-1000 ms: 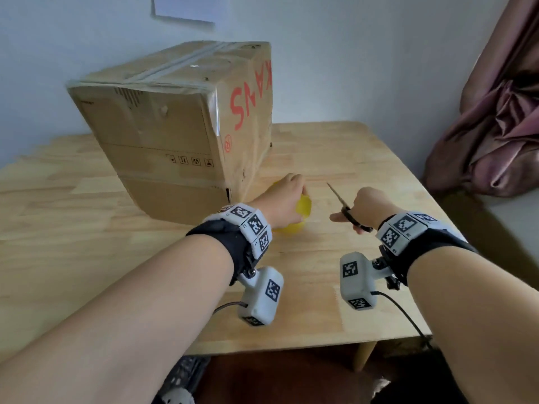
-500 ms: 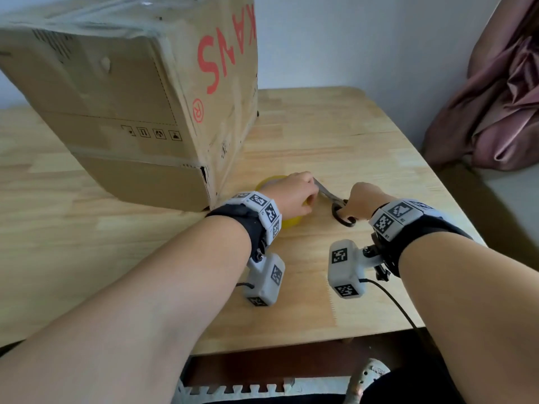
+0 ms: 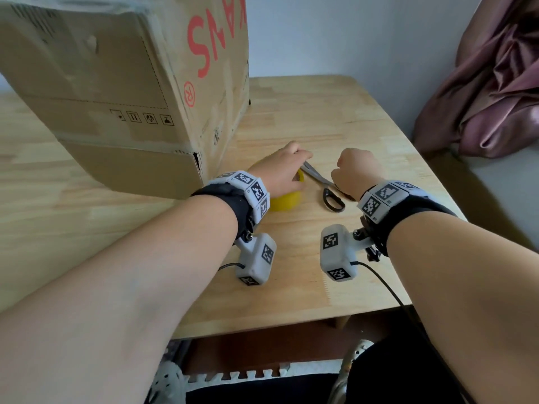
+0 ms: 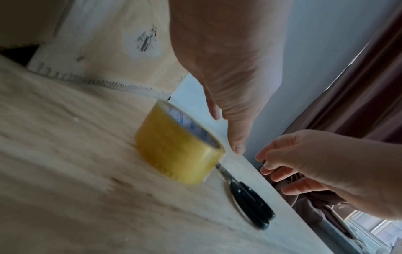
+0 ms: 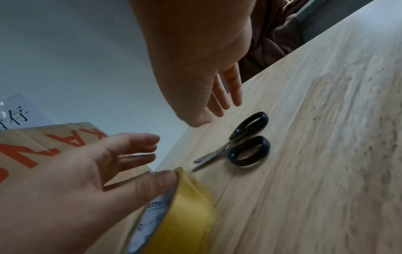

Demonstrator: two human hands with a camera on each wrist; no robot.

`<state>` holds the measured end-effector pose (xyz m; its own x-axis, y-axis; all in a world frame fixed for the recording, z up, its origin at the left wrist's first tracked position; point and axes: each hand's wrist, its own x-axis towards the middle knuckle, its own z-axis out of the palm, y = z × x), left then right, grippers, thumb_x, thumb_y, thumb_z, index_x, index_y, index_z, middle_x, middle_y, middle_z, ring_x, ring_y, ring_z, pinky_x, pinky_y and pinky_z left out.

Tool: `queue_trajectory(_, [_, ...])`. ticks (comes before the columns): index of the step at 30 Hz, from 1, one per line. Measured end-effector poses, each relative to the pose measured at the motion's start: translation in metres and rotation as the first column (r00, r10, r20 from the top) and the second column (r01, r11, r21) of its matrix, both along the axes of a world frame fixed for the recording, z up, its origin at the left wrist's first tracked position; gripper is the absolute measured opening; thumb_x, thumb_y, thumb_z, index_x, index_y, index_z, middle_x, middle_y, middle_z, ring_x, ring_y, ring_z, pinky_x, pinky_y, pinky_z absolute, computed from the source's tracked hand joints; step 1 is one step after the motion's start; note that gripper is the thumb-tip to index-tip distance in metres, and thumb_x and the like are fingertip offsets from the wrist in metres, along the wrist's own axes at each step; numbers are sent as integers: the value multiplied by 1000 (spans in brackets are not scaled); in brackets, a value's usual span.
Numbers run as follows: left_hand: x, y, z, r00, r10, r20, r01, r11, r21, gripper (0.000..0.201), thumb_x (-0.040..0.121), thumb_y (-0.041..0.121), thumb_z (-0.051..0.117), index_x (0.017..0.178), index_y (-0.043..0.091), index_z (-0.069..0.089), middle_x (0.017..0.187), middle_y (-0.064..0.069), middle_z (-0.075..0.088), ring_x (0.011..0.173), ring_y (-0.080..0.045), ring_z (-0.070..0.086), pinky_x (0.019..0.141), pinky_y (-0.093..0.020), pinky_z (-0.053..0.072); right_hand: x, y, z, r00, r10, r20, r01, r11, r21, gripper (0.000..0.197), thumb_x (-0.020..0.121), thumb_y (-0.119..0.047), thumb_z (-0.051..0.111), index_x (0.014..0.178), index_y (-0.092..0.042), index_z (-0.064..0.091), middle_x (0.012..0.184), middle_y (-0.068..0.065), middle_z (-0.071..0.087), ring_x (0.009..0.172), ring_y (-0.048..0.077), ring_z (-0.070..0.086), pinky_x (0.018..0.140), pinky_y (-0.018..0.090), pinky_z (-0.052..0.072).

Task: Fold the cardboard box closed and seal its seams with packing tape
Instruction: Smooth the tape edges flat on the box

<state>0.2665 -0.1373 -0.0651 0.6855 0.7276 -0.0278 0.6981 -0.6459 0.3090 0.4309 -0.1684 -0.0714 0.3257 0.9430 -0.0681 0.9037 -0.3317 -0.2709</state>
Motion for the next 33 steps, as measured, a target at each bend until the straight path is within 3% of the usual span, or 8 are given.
queue_trajectory(4, [-22,-1,26,998,13,55,-23,984,174,52,93,24,54,142,16,37,141,-5,36,126,-21,41,100,-34,40,-13,0,16,997,41,-60,-33,991,130,26,88,-7,46,111,-5,56,109,14,60,96,30,56,74,33,47])
queue_trajectory(9, [-55,-9,55,996,45,74,-64,954,293,43,95,22,50,137,16,43,141,-4,37,129,-19,38,100,-34,38,-48,-2,38,988,85,-131,-51,969,241,32,87,-10,50,119,-9,54,110,14,62,98,32,58,77,35,48])
queue_trajectory(14, [-88,-22,86,996,38,85,-70,909,410,38,95,18,47,132,14,48,138,-5,42,126,-23,42,99,-36,38,-80,-9,68,977,152,-149,-102,948,301,43,89,-15,49,131,-12,44,116,10,61,106,30,55,72,30,40])
queue_trajectory(19, [-129,-36,124,984,62,166,-147,809,569,31,95,17,46,124,12,56,128,-5,52,116,-22,50,90,-34,42,-118,-13,110,927,311,-209,-155,826,543,59,82,-31,60,135,-17,39,129,9,47,117,27,47,89,35,41])
queue_trajectory(22, [-159,-37,139,975,103,198,-210,722,659,28,90,19,55,116,10,57,119,-9,52,109,-26,51,88,-35,42,-143,-17,126,921,377,-101,-245,759,603,72,77,-42,66,138,-20,36,136,9,38,122,28,39,99,36,36])
queue_trajectory(26, [-193,-30,152,943,275,185,-323,637,700,44,85,28,62,123,10,49,125,-11,46,115,-30,44,100,-42,36,-176,-9,144,919,383,94,-362,727,583,79,76,-52,66,141,-24,32,143,10,28,129,32,32,103,43,33])
queue_trajectory(30, [-216,-16,161,892,423,163,-419,632,652,60,86,35,63,135,12,39,137,-8,39,125,-28,38,105,-42,29,-206,10,159,902,378,210,-430,739,518,72,80,-48,64,140,-24,33,146,8,27,135,31,26,111,46,24])
queue_trajectory(33, [-226,-5,164,881,454,130,-426,645,635,63,87,36,62,139,14,35,143,-4,36,130,-26,35,108,-42,25,-217,22,168,880,373,295,-472,752,460,62,81,-43,62,136,-25,40,140,5,38,132,29,30,110,46,20])
